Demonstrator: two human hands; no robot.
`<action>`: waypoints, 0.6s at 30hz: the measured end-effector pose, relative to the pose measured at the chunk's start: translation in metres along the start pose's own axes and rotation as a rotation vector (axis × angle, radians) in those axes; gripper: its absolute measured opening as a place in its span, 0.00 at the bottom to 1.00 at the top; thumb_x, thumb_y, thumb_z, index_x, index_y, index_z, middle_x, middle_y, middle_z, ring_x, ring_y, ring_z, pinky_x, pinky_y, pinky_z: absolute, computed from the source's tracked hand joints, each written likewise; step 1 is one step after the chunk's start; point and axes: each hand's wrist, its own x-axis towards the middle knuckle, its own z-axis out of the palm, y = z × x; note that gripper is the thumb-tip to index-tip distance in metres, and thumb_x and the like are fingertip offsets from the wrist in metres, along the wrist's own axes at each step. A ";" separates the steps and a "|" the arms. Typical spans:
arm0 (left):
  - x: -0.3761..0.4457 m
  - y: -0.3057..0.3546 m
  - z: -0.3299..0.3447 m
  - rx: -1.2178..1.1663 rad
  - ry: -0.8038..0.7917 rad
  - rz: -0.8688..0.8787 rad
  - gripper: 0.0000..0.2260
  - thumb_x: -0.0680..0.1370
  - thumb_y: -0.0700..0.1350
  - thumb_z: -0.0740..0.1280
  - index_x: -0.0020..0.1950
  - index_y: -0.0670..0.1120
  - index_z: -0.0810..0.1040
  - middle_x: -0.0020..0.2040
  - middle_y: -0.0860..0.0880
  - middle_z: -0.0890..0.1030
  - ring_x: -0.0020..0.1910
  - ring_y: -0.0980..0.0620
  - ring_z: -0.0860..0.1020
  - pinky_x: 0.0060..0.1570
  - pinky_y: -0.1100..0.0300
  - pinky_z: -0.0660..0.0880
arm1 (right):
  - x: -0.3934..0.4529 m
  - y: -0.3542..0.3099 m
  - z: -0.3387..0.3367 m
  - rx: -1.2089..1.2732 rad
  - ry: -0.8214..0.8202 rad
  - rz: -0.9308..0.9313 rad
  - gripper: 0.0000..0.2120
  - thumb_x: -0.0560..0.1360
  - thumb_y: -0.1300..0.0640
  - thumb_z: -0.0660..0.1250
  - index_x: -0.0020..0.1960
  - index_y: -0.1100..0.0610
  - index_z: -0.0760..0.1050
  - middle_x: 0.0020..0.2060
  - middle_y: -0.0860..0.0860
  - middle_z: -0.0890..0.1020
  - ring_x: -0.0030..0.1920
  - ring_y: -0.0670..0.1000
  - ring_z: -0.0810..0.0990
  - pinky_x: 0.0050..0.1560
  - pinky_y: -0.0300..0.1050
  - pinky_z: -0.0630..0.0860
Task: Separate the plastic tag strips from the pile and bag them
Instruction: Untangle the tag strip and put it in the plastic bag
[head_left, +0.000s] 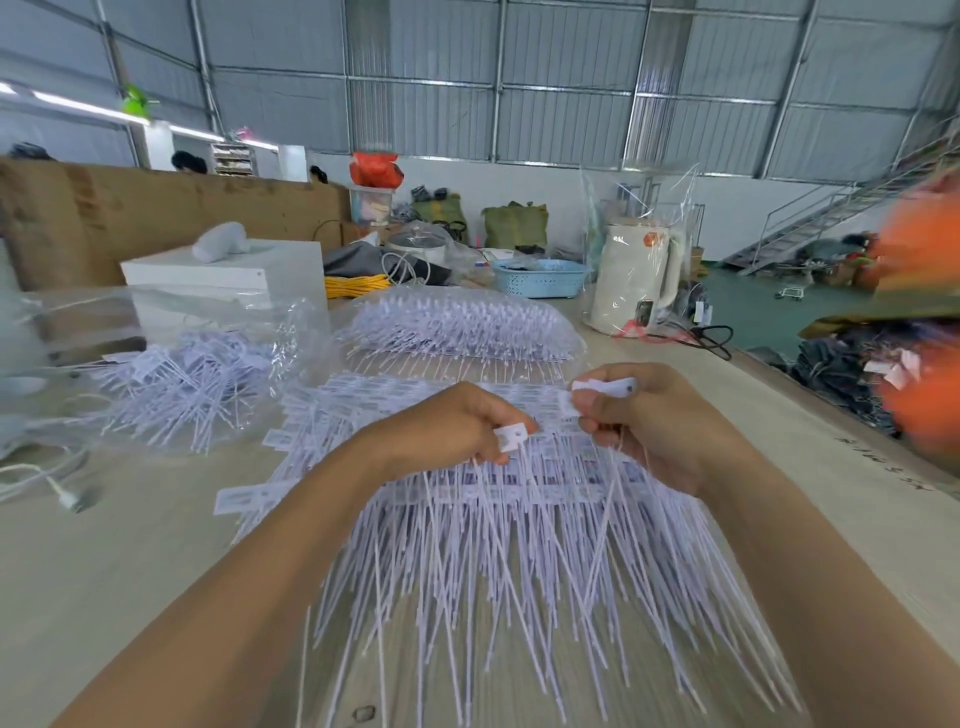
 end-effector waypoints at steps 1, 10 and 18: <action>-0.001 0.001 0.001 0.020 -0.010 0.019 0.18 0.75 0.29 0.62 0.60 0.43 0.79 0.39 0.62 0.80 0.34 0.69 0.76 0.38 0.72 0.70 | 0.000 -0.005 0.003 -0.056 -0.035 0.015 0.01 0.74 0.68 0.66 0.44 0.65 0.76 0.32 0.58 0.76 0.31 0.50 0.73 0.28 0.37 0.71; -0.003 0.001 0.005 0.014 0.080 0.114 0.31 0.72 0.34 0.71 0.67 0.53 0.60 0.42 0.50 0.80 0.40 0.52 0.79 0.44 0.54 0.76 | 0.005 -0.010 0.037 -0.246 -0.078 0.072 0.05 0.73 0.63 0.70 0.47 0.62 0.76 0.43 0.59 0.80 0.42 0.55 0.77 0.44 0.49 0.71; -0.004 0.005 0.000 0.169 0.304 0.203 0.33 0.65 0.44 0.79 0.61 0.57 0.61 0.48 0.54 0.71 0.40 0.55 0.75 0.41 0.59 0.75 | 0.005 -0.007 0.048 -0.098 0.010 0.091 0.05 0.73 0.68 0.68 0.42 0.63 0.73 0.38 0.58 0.79 0.30 0.51 0.80 0.34 0.49 0.82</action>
